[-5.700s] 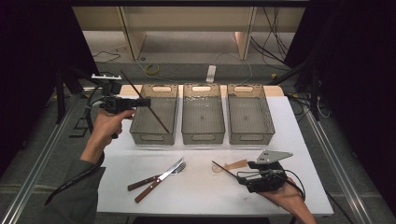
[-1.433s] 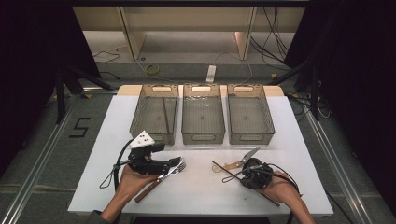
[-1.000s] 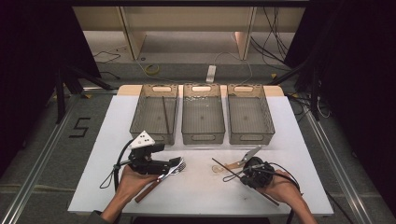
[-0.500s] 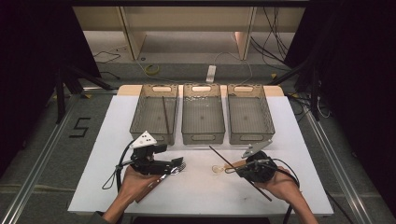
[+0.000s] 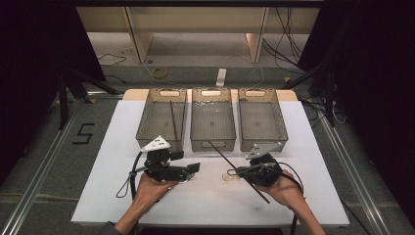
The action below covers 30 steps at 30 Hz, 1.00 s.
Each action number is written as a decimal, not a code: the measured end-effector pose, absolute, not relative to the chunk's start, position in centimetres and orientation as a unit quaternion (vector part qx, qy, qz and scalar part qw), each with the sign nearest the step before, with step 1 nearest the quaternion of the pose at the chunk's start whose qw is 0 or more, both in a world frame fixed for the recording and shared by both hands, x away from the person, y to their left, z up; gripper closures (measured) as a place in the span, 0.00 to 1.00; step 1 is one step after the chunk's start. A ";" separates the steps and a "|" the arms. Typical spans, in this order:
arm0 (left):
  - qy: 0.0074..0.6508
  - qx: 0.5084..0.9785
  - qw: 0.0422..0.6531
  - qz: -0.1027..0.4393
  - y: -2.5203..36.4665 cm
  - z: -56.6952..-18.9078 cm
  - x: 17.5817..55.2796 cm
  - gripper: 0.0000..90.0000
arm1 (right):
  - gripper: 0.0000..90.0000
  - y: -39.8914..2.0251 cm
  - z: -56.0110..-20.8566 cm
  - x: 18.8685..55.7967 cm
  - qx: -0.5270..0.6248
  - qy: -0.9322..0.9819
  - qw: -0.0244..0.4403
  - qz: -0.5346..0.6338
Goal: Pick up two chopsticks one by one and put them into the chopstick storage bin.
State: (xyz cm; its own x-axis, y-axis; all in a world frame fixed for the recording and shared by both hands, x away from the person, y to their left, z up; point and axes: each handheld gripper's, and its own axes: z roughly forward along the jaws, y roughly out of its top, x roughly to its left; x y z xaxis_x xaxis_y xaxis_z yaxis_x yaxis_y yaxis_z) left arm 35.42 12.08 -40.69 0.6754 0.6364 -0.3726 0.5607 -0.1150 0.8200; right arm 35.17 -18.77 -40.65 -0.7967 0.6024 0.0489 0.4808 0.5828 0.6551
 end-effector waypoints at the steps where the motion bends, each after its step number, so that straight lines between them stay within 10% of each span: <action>1: 0.400 0.747 0.530 0.035 11.9 -40.6 35.5 0.17 | 0.95 -18.5 -40.6 35.2 0.304 0.885 0.090 0.341; 17: 0.401 0.748 0.528 -0.004 8.9 -40.9 36.8 0.22 | 0.95 -15.7 -40.5 34.8 0.279 0.880 0.090 0.375; 30: 0.397 0.735 0.547 -0.049 8.5 -41.3 36.9 0.56 | 0.95 -14.6 -40.2 34.2 0.266 0.876 0.090 0.392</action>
